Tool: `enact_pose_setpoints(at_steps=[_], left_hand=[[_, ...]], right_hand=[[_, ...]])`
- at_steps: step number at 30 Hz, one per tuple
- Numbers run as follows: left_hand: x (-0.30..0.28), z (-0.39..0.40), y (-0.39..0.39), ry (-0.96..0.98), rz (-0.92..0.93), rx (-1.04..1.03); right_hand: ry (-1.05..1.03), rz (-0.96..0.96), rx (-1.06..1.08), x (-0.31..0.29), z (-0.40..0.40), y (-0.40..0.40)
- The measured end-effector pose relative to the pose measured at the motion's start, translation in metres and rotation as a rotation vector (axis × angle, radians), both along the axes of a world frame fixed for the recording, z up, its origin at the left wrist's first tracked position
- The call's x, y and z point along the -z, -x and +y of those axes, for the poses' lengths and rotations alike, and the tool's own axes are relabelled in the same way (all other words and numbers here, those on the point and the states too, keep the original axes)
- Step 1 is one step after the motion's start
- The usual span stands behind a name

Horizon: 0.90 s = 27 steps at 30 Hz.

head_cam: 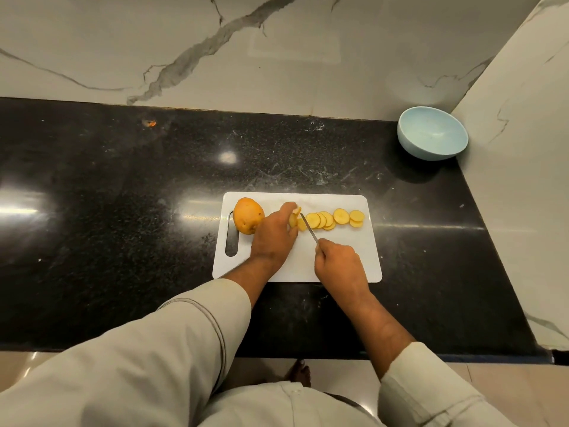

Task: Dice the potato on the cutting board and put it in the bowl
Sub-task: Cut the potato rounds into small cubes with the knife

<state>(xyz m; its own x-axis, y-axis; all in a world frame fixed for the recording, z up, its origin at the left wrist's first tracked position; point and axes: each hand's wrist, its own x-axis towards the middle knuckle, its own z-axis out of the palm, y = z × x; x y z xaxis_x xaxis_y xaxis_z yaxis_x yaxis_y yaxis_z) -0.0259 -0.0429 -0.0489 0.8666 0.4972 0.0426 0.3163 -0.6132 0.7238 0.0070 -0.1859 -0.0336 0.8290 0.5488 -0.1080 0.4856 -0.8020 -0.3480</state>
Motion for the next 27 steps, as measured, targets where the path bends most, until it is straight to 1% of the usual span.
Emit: enact_pose_setpoints(at_steps=[2,7,12,16,20,23,27], left_hand=[[0.002,-0.001,0.007,0.065,-0.028,-0.033],[0.008,0.002,0.017,0.134,0.026,-0.089],[0.009,0.004,0.018,0.107,0.058,-0.055],[0.008,0.008,0.017,0.083,0.126,0.014],[0.005,0.007,0.015,-0.064,0.196,0.11],[0.007,0.004,0.018,-0.12,0.24,0.083],[0.011,-0.003,0.026,-0.017,0.21,-0.009]], right_hand=[[-0.02,0.002,0.011,0.001,0.003,0.0],[-0.019,0.026,0.005,0.007,-0.001,0.008],[-0.059,0.043,0.029,0.011,-0.004,0.011],[-0.102,0.062,0.051,0.013,-0.003,0.012],[-0.119,0.074,0.037,0.014,-0.001,0.013],[-0.122,0.055,0.023,0.015,-0.001,0.015],[-0.133,0.06,0.022,0.018,-0.005,0.018]])
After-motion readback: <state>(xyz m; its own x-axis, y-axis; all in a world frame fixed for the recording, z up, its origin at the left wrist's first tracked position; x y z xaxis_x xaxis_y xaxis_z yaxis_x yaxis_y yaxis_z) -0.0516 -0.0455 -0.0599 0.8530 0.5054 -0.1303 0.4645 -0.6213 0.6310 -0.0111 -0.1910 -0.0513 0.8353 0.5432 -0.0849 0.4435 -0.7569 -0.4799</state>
